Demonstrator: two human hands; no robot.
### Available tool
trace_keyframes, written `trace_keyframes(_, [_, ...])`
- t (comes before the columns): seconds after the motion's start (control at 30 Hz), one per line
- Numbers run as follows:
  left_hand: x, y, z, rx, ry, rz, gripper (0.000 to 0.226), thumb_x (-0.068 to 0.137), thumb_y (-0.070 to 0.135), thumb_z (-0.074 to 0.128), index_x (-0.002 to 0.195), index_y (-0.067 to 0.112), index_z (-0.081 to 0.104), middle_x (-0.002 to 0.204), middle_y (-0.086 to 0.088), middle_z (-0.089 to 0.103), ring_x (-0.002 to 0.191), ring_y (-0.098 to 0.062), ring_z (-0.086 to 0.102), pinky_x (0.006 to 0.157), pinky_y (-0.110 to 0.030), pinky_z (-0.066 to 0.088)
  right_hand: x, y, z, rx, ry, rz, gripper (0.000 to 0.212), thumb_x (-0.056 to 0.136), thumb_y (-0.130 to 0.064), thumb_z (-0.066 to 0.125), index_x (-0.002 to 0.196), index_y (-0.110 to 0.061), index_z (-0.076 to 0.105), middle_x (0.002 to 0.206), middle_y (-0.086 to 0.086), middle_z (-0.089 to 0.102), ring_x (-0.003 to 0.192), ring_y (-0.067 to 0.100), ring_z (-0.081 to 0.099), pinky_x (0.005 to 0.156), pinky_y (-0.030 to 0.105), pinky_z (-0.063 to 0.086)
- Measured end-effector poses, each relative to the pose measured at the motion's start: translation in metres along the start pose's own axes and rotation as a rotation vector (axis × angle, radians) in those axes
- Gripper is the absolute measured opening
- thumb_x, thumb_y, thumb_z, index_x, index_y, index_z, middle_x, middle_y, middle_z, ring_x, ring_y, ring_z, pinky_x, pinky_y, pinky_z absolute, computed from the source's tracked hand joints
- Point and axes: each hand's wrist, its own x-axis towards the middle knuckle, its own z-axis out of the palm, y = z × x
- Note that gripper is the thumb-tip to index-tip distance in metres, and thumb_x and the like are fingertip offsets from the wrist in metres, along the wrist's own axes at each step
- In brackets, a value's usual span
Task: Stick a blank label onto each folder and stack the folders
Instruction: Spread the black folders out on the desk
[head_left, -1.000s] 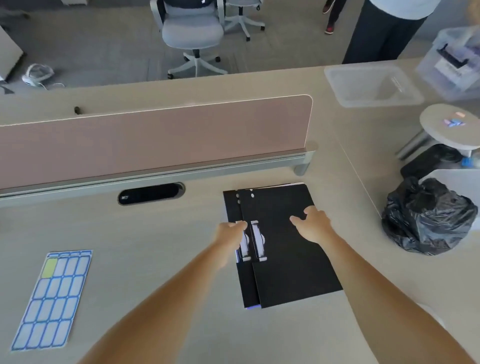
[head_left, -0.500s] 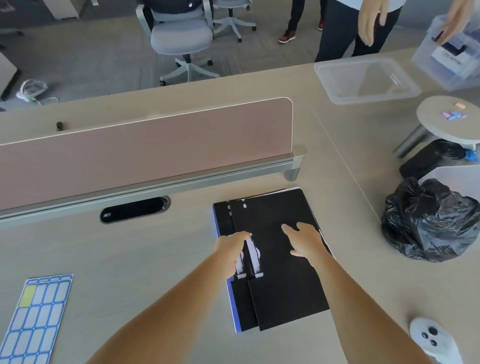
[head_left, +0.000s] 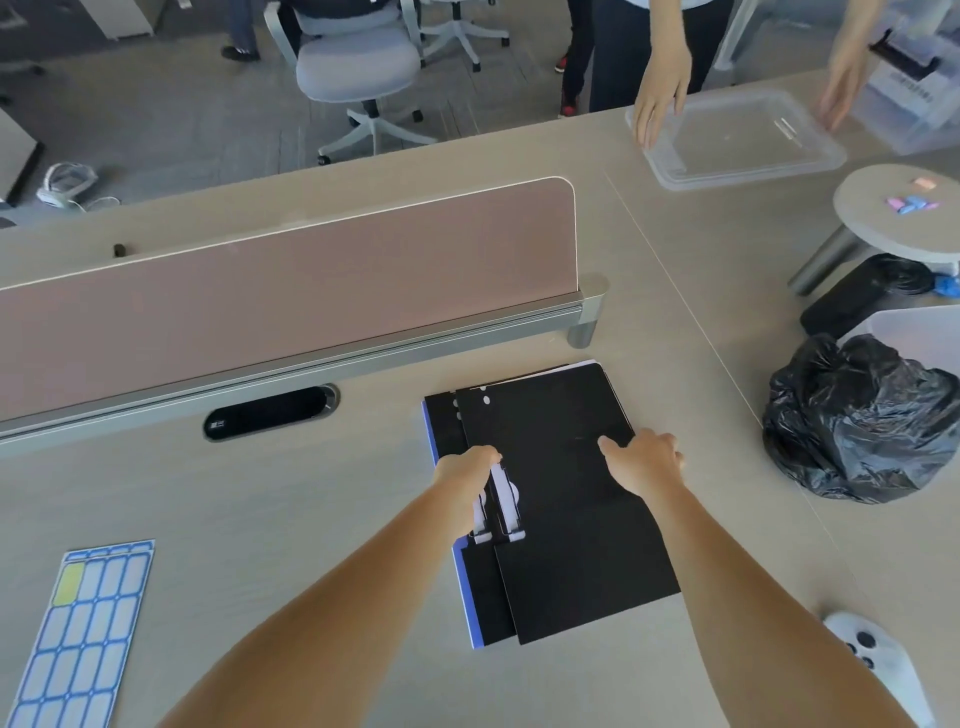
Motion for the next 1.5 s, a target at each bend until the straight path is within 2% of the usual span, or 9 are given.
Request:
trace_keyframes(0.13, [-0.006,0.000,0.000,-0.029,-0.006,-0.014,0.048,0.082,0.023,0.062,0.126,0.006,0.054,0.073,-0.008,0.045,0.061,-0.016,0.045,0.070,-0.031,0.041,0.002,0.002,0.002,0.034,-0.016,-0.016,0.056,0.092,-0.053,0.045,0.124,-0.007,0.053,0.130,0.015,0.048,0.119,0.035,0.042,0.095,0.044,0.039])
trace_keyframes(0.27, [-0.008,0.001,0.000,-0.033,-0.051,-0.045,0.081,0.059,0.028,0.072,0.135,0.008,0.052,0.137,-0.022,0.055,0.136,-0.029,0.046,0.108,-0.042,0.036,-0.005,-0.003,-0.002,0.136,0.010,0.026,0.061,0.090,-0.055,0.048,0.128,-0.006,0.048,0.129,0.014,0.047,0.119,0.035,0.043,0.100,0.047,0.040])
trace_keyframes(0.57, [-0.017,-0.014,-0.015,-0.024,-0.100,0.036,0.028,0.085,0.021,0.065,0.111,0.010,0.061,0.080,-0.004,0.040,0.069,-0.017,0.042,0.077,-0.032,0.049,-0.017,0.003,-0.021,0.414,0.044,-0.190,0.027,0.097,-0.039,0.050,0.097,-0.013,0.058,0.087,0.000,0.060,0.081,0.023,0.058,0.070,0.034,0.048])
trace_keyframes(0.73, [-0.023,-0.020,-0.023,0.151,-0.001,0.127,0.025,0.087,0.037,0.066,0.085,0.015,0.053,0.075,0.000,0.045,0.064,-0.014,0.045,0.071,-0.028,0.042,-0.031,0.005,-0.028,0.554,0.004,-0.189,0.036,0.095,-0.041,0.053,0.087,-0.007,0.058,0.077,0.003,0.055,0.069,0.022,0.052,0.064,0.031,0.044])
trace_keyframes(0.87, [-0.038,-0.022,-0.040,0.004,-0.176,0.157,0.056,0.065,0.051,0.083,0.104,0.017,0.064,0.098,-0.007,0.072,0.090,-0.023,0.071,0.088,-0.039,0.057,-0.051,0.002,-0.035,0.581,-0.043,-0.209,0.043,0.095,-0.041,0.054,0.065,-0.015,0.036,0.065,0.000,0.034,0.059,0.018,0.031,0.055,0.030,0.026])
trace_keyframes(1.13, [-0.056,-0.041,-0.134,-0.123,-0.117,0.259,0.035,0.084,0.022,0.077,0.075,0.009,0.046,0.047,-0.009,0.042,0.039,-0.022,0.044,0.048,-0.026,0.038,-0.123,-0.047,0.003,0.362,-0.076,-0.398,0.035,0.095,-0.042,0.050,0.073,-0.016,0.042,0.073,-0.002,0.041,0.068,0.019,0.039,0.059,0.031,0.031])
trace_keyframes(1.23, [-0.060,-0.060,-0.191,-0.152,-0.011,0.243,0.035,0.084,0.023,0.077,0.075,0.007,0.048,0.043,-0.008,0.042,0.032,-0.020,0.042,0.042,-0.023,0.037,-0.156,-0.070,0.034,0.192,-0.037,-0.462,0.028,0.091,-0.050,0.053,0.108,-0.027,0.052,0.101,-0.003,0.048,0.089,0.017,0.047,0.072,0.029,0.043])
trace_keyframes(1.37, [-0.059,-0.098,-0.260,-0.161,0.080,0.178,0.044,0.078,0.035,0.081,0.071,0.008,0.047,0.042,-0.005,0.041,0.032,-0.018,0.040,0.041,-0.023,0.038,-0.201,-0.093,0.084,0.374,-0.355,-0.355,0.036,0.092,-0.045,0.056,0.114,-0.016,0.053,0.079,0.005,0.048,0.064,0.016,0.048,0.057,0.029,0.037])
trace_keyframes(1.5, [-0.040,-0.139,-0.297,-0.080,0.214,0.208,0.045,0.076,0.042,0.081,0.068,0.010,0.050,0.052,-0.006,0.051,0.045,-0.020,0.052,0.053,-0.028,0.044,-0.238,-0.104,0.141,0.247,-0.293,-0.358,0.020,0.096,-0.026,0.051,0.103,-0.010,0.063,0.072,0.002,0.051,0.062,0.016,0.050,0.056,0.026,0.038])
